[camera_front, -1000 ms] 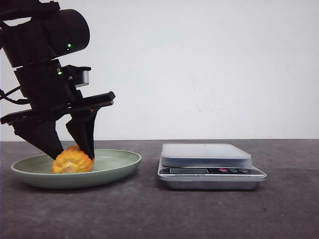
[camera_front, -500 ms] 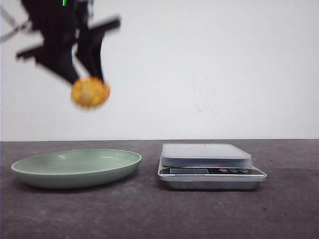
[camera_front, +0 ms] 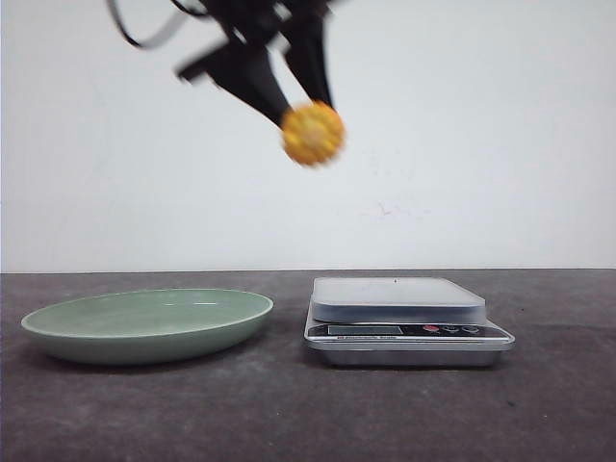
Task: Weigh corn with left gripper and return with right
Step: 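Lift the corn with the left gripper and carry it over the scale, then lower the corn onto the scale and open the left gripper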
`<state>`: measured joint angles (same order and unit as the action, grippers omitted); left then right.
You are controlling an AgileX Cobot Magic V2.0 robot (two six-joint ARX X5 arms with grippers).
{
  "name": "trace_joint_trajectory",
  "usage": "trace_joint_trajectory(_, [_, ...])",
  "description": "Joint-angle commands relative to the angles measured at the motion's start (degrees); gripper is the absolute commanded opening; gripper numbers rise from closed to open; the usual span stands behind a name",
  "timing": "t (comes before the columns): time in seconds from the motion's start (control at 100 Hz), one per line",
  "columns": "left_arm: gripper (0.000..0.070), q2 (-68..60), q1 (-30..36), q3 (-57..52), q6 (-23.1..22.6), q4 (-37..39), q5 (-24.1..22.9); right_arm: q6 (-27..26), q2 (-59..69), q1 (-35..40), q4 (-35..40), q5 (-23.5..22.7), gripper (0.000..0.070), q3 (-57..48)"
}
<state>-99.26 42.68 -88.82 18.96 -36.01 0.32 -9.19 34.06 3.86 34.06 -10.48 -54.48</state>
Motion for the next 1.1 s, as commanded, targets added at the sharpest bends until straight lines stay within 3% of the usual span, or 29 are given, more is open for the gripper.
trace_joint_trajectory(0.0, [0.0010, -3.89, 1.27, -3.65, 1.64, -0.11, 0.07, 0.22, 0.26, 0.20, -0.39, -0.02, 0.0553, -0.63])
trace_joint_trajectory(0.19, [0.0010, -11.98, 3.58, -9.22, 2.21, -0.57, 0.04, 0.22, 0.26, 0.20, 0.07, -0.02, 0.0553, -0.63])
trace_joint_trajectory(0.66, [0.0013, -18.75, 4.22, -9.49, 2.32, -1.75, 0.02, 0.46, 0.26, 0.20, 0.79, 0.02, 0.0553, -0.63])
trace_joint_trajectory(0.71, [0.0084, -18.75, 4.22, -9.49, 2.43, -1.51, 0.02, 0.46, 0.26, 0.20, 0.81, 0.00, 0.0553, -0.63])
trace_joint_trajectory(0.8, [0.0405, -18.75, 4.22, -9.49, 2.56, -1.55, 0.04, 0.46, 0.26, 0.20, 0.81, 0.00, 0.0553, -0.63])
trace_joint_trajectory(0.85, [0.0525, -18.75, 4.22, -9.49, 2.47, -1.64, 0.04, 0.46, 0.26, 0.20, 0.81, 0.02, 0.0553, -0.63])
trace_joint_trajectory(0.9, [0.0554, -18.75, 4.24, -9.49, 2.29, -1.57, 0.04, 0.46, 0.26, 0.20, 0.81, 0.00, 0.0553, -0.63])
trace_joint_trajectory(1.09, [0.0553, -17.05, 4.33, -11.08, 0.77, -2.03, 0.04, 0.66, 0.28, 0.20, 1.11, 0.02, 0.0553, -0.63])
